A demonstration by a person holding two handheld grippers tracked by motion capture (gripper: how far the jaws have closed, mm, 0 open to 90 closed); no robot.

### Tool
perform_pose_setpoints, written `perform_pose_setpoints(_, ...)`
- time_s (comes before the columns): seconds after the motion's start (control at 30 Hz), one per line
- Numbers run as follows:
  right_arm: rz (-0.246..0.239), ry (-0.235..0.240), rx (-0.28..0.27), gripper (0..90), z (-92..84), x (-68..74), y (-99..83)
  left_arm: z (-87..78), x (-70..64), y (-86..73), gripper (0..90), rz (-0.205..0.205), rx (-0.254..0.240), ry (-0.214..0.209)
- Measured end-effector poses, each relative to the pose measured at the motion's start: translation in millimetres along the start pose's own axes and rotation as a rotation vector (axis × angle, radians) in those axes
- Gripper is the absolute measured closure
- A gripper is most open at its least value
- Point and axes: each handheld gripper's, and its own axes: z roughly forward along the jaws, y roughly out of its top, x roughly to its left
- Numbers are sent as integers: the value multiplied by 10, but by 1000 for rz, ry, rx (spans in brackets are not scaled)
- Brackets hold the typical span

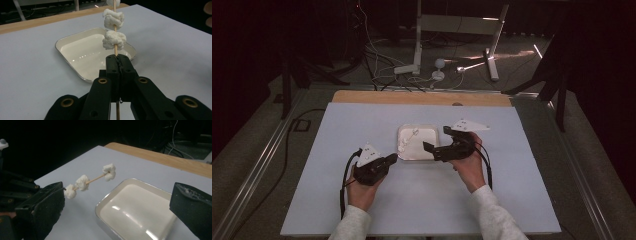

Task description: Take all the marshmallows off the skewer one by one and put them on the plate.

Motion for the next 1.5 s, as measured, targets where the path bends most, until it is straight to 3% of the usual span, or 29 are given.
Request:
perform_pose_setpoints(0.3, 116, 61, -2, 0, 232, -12, 73, -16, -17, 9, 893, 10, -19, -1)
perform_pose_setpoints(0.43, 157, 91, 25, 71, 323, -38, 129, -29, -30, 16, 894, 24, -33, -8)
perform_pose_setpoints(0.47, 165, 83, 28, 182, 362, -39, 151, -32, -32, 16, 894, 27, -37, -13)
perform_pose_setpoints(0.5, 165, 83, 28, 182, 362, -39, 151, -33, -36, 17, 894, 27, -42, -16)
perform_pose_setpoints(0.73, 250, 136, 84, 571, 484, -69, 140, -36, -49, 16, 894, 39, -53, -23)
perform_pose_setpoints(0.77, 255, 156, 91, 617, 495, -66, 132, -35, -46, 13, 894, 43, -49, -20)
perform_pose_setpoints(0.9, 297, 151, 62, 736, 479, -91, 144, -25, -46, 6, 897, 50, -42, -22)
perform_pose_setpoints(0.97, 301, 138, 51, 756, 476, -103, 156, -16, -50, 14, 898, 54, -37, -20)
perform_pose_setpoints(1.1, 256, 103, 58, 782, 480, -85, 174, -8, -48, 16, 899, 50, -22, -20)
perform_pose_setpoints(1.5, 233, 23, 45, 811, 488, -68, 173, -1, -61, 44, 900, 87, 17, 4)
